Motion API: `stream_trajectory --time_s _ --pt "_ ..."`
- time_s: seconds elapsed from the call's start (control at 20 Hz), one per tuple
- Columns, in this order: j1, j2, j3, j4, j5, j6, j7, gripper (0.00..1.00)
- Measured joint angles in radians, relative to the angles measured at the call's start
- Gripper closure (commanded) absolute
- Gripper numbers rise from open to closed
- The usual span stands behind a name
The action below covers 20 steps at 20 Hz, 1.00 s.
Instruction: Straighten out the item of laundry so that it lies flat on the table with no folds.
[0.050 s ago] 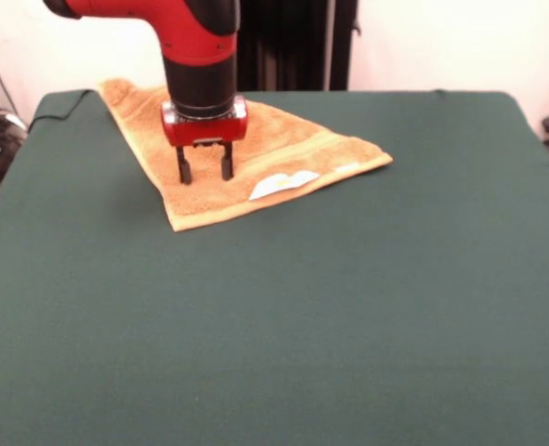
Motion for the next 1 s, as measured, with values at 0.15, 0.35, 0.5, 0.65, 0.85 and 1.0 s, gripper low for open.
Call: stream_trajectory --time_s 0.15,0.35,0.5,0.65,0.85,1.0 --pt "0.002 0.000 -0.002 0.000 0.000 -0.001 0.000 0.00" --pt "0.005 0.000 -0.005 0.000 0.000 -0.005 0.000 0.00" --pt "0.009 0.000 -0.012 -0.002 0.000 -0.012 0.000 0.00" --pt "0.011 0.000 -0.020 -0.005 0.000 -0.019 0.000 1.00" --pt "0.009 0.002 -0.029 -0.012 0.000 -0.028 0.000 1.00" --pt "0.010 0.002 -0.029 -0.012 0.000 -0.028 0.000 1.00"
